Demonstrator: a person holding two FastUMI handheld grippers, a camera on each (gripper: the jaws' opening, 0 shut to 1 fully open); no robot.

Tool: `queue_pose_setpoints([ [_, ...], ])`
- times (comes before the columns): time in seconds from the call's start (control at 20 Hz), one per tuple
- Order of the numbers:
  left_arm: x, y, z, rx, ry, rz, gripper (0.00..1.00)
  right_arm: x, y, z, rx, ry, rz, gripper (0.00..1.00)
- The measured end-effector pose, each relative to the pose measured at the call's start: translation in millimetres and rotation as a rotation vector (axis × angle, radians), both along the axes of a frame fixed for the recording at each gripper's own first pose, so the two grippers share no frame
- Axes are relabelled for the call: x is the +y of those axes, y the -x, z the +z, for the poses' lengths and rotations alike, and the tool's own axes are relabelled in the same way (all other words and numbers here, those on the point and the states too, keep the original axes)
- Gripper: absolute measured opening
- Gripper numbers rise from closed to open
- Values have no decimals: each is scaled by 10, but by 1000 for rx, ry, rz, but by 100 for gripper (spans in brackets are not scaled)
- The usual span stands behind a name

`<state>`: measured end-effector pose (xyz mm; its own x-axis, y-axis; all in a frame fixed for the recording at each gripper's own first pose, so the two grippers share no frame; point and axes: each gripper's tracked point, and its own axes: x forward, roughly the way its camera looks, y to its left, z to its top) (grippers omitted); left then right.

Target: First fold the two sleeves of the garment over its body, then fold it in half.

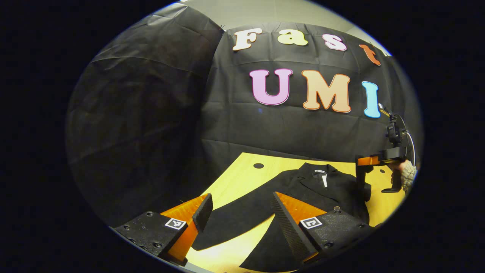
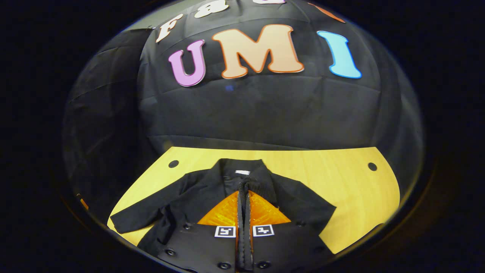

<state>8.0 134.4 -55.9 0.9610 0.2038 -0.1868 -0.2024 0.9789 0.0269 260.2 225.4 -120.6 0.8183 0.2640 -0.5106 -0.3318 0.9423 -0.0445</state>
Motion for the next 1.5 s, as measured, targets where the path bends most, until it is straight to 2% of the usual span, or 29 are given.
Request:
queue_pose_setpoints([
  [0.6,273,-110,-235,69,22,-6,94,1431,108,-775,98,25,182,2],
  [0.85,377,-114,-366,108,44,8,95,1659,87,-1095,133,44,198,0],
  [1.0,440,-163,-466,131,51,15,95,1698,65,-1255,159,55,180,2],
  [1.15,540,-132,-529,140,55,33,95,1779,150,-1298,218,-4,205,9],
  [1.3,624,-104,-654,166,75,54,95,1939,205,-1233,224,-55,261,27],
  [1.35,632,-91,-703,177,85,61,95,1943,206,-1213,214,-59,270,44],
  [1.4,655,-95,-749,185,94,69,96,1938,208,-1174,209,-59,271,36],
  [1.45,679,-93,-798,191,102,77,96,1944,217,-1186,210,-64,276,47],
  [1.5,695,-99,-835,199,109,85,95,1963,250,-1168,220,-76,285,41],
])
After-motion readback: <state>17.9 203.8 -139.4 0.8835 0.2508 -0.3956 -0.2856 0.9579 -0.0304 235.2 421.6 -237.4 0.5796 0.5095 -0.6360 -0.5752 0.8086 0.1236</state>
